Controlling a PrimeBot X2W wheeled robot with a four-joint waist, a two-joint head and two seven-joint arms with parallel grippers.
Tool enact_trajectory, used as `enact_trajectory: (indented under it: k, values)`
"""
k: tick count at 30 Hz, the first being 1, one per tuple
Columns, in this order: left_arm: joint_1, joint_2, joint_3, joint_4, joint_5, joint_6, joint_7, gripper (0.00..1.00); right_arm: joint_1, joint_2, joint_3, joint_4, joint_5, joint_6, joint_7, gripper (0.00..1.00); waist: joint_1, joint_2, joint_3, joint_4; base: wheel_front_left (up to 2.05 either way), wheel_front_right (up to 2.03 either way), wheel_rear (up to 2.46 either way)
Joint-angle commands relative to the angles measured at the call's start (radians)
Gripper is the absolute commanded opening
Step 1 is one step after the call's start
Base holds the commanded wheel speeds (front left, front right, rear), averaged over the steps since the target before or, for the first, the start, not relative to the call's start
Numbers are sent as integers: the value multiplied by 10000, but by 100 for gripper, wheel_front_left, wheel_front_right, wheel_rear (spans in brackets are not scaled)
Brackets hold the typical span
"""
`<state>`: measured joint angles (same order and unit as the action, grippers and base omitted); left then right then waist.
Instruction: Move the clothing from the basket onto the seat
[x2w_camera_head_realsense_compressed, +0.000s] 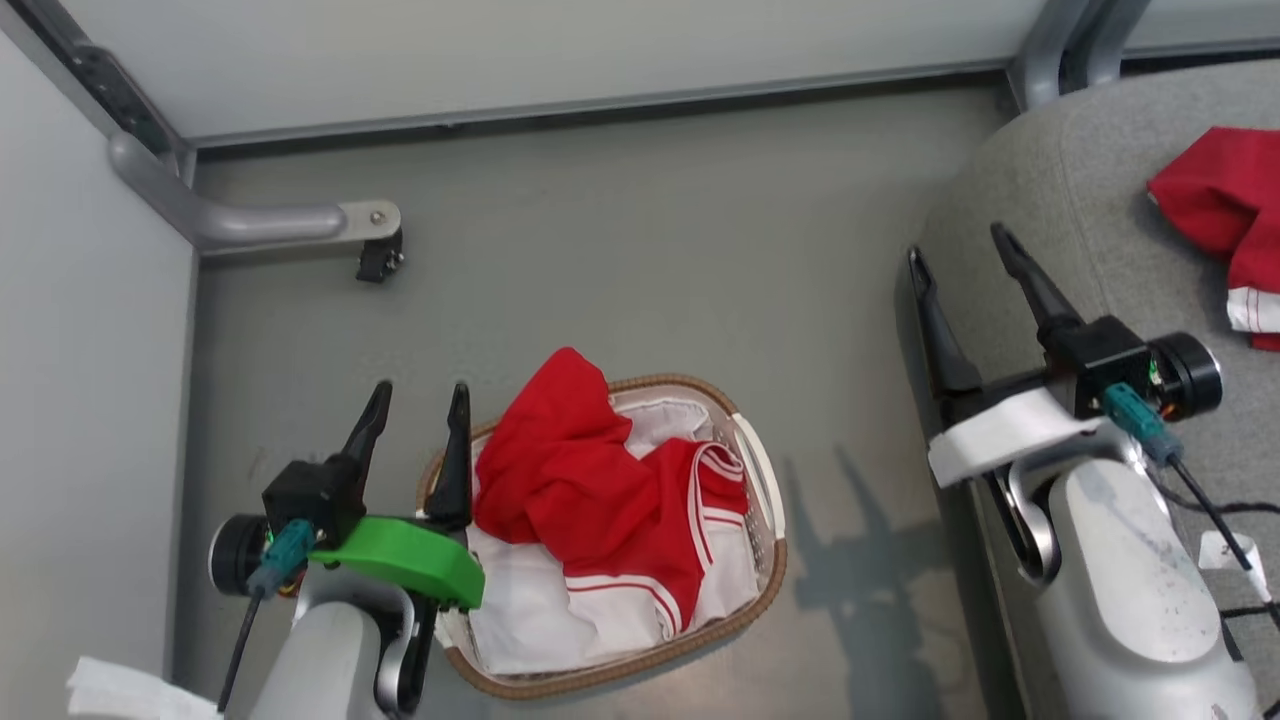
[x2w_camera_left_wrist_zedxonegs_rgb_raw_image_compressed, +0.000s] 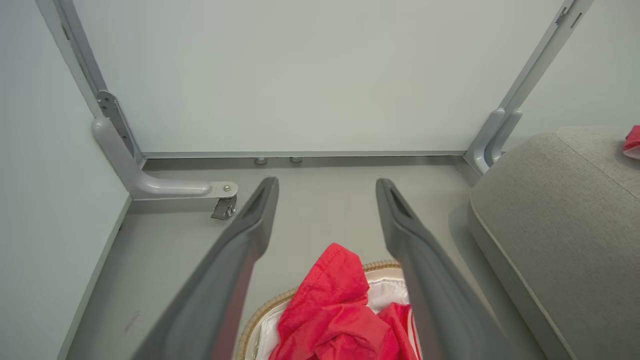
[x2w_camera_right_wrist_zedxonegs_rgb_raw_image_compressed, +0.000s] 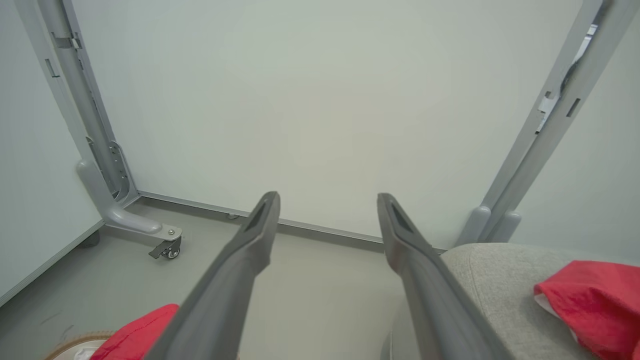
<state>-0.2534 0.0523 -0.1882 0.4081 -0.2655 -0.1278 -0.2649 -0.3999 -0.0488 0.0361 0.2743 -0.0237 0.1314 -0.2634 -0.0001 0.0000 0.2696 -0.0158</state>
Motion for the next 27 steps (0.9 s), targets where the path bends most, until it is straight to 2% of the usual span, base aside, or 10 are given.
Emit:
enact_trajectory:
  k: [1,13,27]
  values:
    - [-452,192,-96,111,-159,-34,7,100,-288,-38,79,-140,132,-14,-22,100,1,0,1558,-638,0,0,0]
    - [-2626,1024,-1599,1510,-905,-29,8,100,-1678,-30,739,-1207,753,-14,-22,100,1,0,4032,-1404,0,0,0]
    - [-3850,1628,-3154,3080,-1493,-28,9,100,-2084,-36,948,-1572,926,-14,-20,100,1,0,5663,-1708,0,0,0]
